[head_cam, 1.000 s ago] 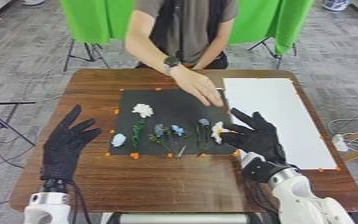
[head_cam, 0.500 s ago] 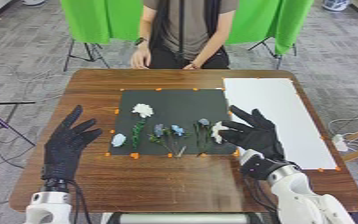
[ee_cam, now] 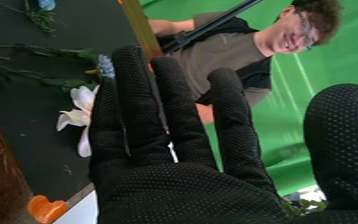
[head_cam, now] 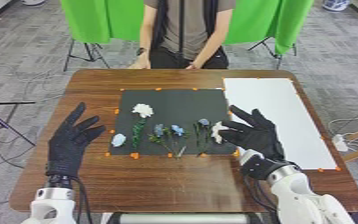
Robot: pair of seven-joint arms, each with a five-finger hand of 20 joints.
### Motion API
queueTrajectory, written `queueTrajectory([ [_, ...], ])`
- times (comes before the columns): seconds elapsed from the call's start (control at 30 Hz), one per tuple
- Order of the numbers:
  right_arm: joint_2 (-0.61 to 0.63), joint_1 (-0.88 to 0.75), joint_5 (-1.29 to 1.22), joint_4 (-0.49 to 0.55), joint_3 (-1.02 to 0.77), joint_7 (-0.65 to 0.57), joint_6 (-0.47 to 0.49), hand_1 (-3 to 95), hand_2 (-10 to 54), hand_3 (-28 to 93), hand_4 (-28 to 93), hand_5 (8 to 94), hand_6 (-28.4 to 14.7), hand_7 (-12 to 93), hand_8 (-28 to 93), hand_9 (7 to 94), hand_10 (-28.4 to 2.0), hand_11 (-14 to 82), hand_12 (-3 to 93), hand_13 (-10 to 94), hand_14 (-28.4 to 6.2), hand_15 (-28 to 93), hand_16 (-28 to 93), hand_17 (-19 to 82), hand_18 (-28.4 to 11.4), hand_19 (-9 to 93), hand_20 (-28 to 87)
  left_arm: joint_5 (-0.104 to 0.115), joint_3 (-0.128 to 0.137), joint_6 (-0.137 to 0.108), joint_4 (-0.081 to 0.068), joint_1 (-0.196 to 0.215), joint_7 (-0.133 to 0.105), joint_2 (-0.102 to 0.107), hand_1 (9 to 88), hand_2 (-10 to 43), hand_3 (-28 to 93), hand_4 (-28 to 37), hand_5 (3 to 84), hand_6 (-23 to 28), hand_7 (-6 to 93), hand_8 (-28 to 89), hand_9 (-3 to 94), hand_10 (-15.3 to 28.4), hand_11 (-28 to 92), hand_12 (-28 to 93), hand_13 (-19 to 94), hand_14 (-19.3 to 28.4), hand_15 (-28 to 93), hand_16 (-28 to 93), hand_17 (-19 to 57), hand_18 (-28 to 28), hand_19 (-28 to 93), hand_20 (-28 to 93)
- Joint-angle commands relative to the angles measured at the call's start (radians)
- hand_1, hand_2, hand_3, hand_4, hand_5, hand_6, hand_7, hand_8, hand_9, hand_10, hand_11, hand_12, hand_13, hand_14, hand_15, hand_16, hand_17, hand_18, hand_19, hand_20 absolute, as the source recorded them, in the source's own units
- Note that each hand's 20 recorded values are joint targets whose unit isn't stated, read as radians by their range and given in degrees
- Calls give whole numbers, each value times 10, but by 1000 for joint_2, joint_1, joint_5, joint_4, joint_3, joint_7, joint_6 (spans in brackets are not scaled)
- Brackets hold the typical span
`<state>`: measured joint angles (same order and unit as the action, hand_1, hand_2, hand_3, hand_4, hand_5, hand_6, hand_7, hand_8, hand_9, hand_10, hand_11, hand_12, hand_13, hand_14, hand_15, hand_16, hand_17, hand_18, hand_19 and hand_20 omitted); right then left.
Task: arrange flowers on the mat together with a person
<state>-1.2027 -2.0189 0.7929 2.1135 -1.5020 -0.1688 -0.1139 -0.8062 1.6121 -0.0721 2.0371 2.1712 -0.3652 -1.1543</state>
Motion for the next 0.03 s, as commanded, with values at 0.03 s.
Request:
queueTrajectory([
  [0.03, -4, -15, 6, 6, 2, 3, -1, 172, 101, 722, -268, 450, 5, 126, -120, 512, -184, 148, 149, 410, -197, 432, 116, 64, -233, 499, 164, -8, -5, 16, -4, 12, 28, -21, 202, 79, 735, -283, 324, 47, 101, -86, 391, 180, 228, 119, 360, 254, 519, -80, 19, 284, 797, -198],
])
